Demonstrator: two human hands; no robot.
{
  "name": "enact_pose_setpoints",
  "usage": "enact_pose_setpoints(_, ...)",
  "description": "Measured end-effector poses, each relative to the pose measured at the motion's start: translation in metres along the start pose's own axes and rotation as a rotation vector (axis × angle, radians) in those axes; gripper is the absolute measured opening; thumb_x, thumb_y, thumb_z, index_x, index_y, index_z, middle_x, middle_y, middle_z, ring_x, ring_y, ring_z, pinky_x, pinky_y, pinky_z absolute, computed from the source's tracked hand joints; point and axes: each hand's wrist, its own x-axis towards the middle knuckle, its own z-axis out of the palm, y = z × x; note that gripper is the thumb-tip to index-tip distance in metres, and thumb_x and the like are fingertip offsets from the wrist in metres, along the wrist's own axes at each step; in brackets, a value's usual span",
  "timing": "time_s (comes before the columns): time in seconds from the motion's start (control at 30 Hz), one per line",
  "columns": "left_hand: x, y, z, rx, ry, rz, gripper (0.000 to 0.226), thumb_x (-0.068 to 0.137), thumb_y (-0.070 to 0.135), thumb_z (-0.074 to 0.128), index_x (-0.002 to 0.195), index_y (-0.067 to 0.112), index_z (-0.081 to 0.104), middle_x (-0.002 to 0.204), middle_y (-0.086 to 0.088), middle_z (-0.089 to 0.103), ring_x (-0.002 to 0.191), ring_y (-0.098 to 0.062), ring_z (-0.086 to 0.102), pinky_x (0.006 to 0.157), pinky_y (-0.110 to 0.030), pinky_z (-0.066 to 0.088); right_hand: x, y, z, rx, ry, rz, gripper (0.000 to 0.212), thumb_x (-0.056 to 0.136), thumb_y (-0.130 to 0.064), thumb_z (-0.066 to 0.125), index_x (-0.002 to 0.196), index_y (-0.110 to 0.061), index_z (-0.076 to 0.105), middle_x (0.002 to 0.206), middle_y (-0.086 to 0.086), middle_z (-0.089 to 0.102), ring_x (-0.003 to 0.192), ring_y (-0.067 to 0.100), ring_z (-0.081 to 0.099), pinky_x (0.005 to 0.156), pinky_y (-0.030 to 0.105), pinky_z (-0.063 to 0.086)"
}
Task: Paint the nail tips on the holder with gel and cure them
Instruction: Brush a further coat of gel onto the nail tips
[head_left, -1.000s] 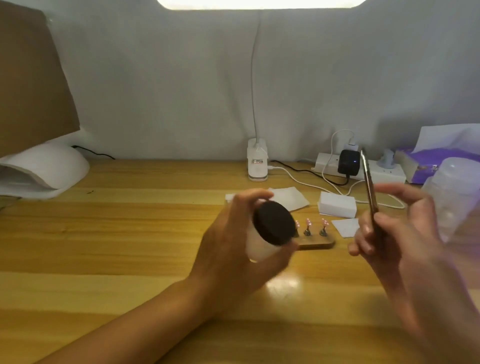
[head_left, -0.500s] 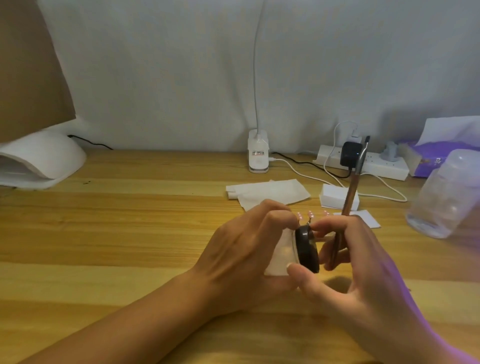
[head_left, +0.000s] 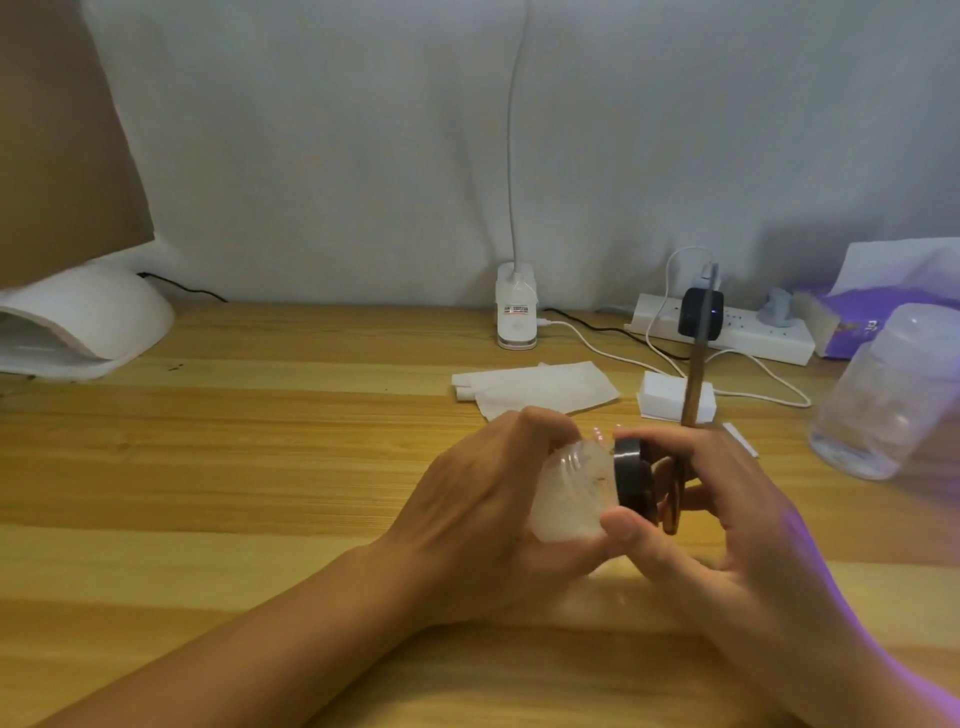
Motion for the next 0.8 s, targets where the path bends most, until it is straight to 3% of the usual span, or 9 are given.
enact_pose_setpoints(0.07,0.000,-0.003,0.001,-0.025,0.056,-0.037,0.058,0.083,0.060,0.061,0.116,0.021,0.033,0.103,-0.002,0.061,0.079,-0.010,0.055,0.060,-0.017,0.047,0.002,0.001,-0.006,0.034,0.048,-0.011,0.051,0.075,-0.066,0.060,0.119,-0.040,0.051,0.106,-0.022,0.057,0.101,0.005,0.061,0.076,0.012,0.051)
enact_pose_setpoints(0.17,0.001,-0.007,0.001,-0.078,0.146,-0.120,0.057,0.081,0.063,0.060,0.116,0.025,0.035,0.109,0.001,0.058,0.089,-0.012,0.055,0.070,-0.026,0.050,0.005,0.008,-0.013,0.035,0.115,0.055,0.056,0.073,-0.058,0.072,0.117,-0.035,0.047,0.106,-0.017,0.057,0.103,0.003,0.060,0.082,0.009,0.048)
enact_pose_setpoints(0.27,0.002,-0.010,-0.001,-0.155,0.183,-0.211,0.053,0.079,0.065,0.059,0.114,0.030,0.039,0.108,0.005,0.055,0.091,-0.011,0.054,0.071,-0.024,0.049,0.008,0.024,-0.018,-0.163,0.100,0.181,0.063,0.063,-0.048,0.078,0.111,-0.030,0.042,0.106,-0.014,0.051,0.099,0.005,0.053,0.076,0.013,0.041)
enact_pose_setpoints(0.37,0.001,-0.012,-0.002,-0.252,0.174,-0.299,0.053,0.077,0.066,0.059,0.112,0.029,0.043,0.105,0.009,0.054,0.091,-0.011,0.056,0.067,-0.029,0.052,0.008,0.037,-0.021,-0.295,0.103,0.269,0.059,0.066,-0.036,0.084,0.104,-0.030,0.039,0.101,-0.015,0.046,0.091,0.008,0.050,0.070,0.017,0.037)
enact_pose_setpoints(0.5,-0.001,-0.014,-0.003,-0.286,0.147,-0.336,0.059,0.072,0.066,0.062,0.111,0.028,0.041,0.105,0.014,0.053,0.095,-0.008,0.056,0.069,-0.023,0.053,0.007,0.045,-0.022,-0.373,0.079,0.316,0.058,0.070,-0.034,0.082,0.103,-0.032,0.035,0.105,-0.009,0.047,0.092,0.011,0.052,0.073,0.028,0.041)
enact_pose_setpoints(0.7,-0.002,-0.014,-0.003,-0.229,0.112,-0.284,0.061,0.071,0.064,0.066,0.112,0.028,0.039,0.105,0.017,0.051,0.095,-0.005,0.056,0.075,-0.021,0.052,0.007,0.052,-0.025,-0.437,0.054,0.379,0.051,0.079,-0.031,0.072,0.117,-0.029,0.037,0.117,-0.008,0.043,0.110,0.016,0.050,0.083,0.030,0.039)
enact_pose_setpoints(0.8,-0.003,-0.013,-0.002,-0.167,0.089,-0.248,0.063,0.070,0.067,0.067,0.110,0.030,0.035,0.104,0.013,0.052,0.091,-0.007,0.057,0.073,-0.028,0.054,0.008,0.046,-0.023,-0.414,0.093,0.337,0.068,0.076,-0.039,0.075,0.130,-0.026,0.034,0.129,-0.004,0.044,0.121,0.017,0.047,0.091,0.030,0.037)
